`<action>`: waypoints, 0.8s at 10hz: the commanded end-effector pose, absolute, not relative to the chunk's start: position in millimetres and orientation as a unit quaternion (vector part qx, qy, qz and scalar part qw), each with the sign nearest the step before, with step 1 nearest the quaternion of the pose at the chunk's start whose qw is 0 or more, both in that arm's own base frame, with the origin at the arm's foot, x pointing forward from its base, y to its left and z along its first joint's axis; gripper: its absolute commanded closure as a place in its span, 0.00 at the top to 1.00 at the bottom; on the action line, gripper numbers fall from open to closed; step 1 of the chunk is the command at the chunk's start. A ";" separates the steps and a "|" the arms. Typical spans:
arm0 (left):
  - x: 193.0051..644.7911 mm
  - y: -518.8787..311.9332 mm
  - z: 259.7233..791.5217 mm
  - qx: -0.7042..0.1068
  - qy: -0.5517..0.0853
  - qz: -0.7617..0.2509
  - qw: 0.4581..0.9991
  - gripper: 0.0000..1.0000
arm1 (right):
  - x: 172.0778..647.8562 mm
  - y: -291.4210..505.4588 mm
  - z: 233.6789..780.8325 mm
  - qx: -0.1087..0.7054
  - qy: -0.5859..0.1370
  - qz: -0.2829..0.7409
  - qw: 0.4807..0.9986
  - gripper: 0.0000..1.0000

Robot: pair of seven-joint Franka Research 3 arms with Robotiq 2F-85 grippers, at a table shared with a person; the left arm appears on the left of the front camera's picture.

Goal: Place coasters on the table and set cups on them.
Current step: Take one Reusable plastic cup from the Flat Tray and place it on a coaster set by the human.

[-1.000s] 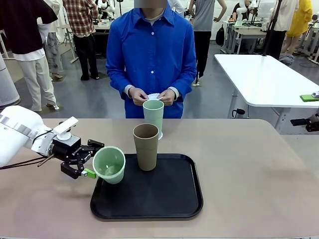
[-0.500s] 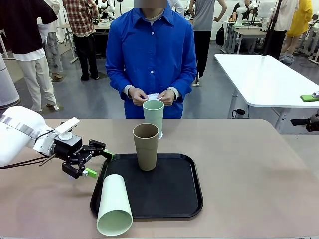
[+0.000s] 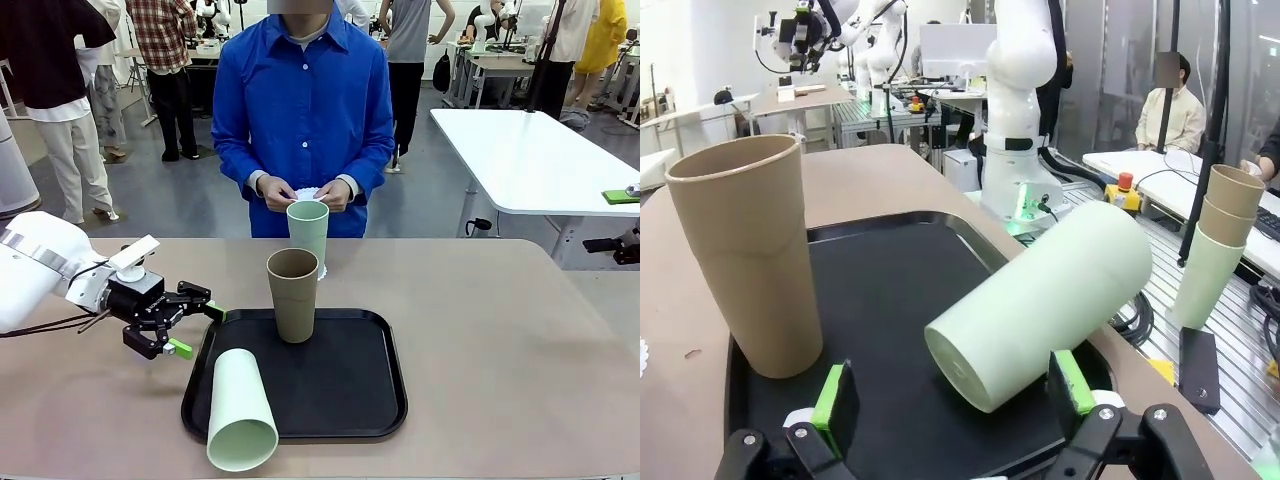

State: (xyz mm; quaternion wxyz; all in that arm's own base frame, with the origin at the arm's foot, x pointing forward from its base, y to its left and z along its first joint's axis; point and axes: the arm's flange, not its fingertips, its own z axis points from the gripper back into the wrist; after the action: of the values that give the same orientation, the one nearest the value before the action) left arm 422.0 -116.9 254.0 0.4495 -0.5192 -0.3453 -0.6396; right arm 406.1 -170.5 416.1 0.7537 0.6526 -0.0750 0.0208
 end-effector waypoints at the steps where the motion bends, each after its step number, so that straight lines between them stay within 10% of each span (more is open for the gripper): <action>1: 400.8 -120.5 262.7 -0.479 -0.325 -0.682 0.448 1.00 | 404.0 -169.9 417.3 0.655 -0.076 0.023 0.752 1.00; 8: 331.9 -188.9 315.0 -0.346 -0.263 -0.814 0.384 1.00 | 404.0 -169.9 417.3 0.655 -0.076 0.023 0.752 1.00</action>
State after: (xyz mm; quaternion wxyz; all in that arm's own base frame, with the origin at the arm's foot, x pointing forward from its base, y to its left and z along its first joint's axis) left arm 340.5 -184.4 315.6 0.3869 -0.3684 -0.2756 -0.7992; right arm 406.1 -170.4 416.1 0.7537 0.6526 -0.0749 0.0208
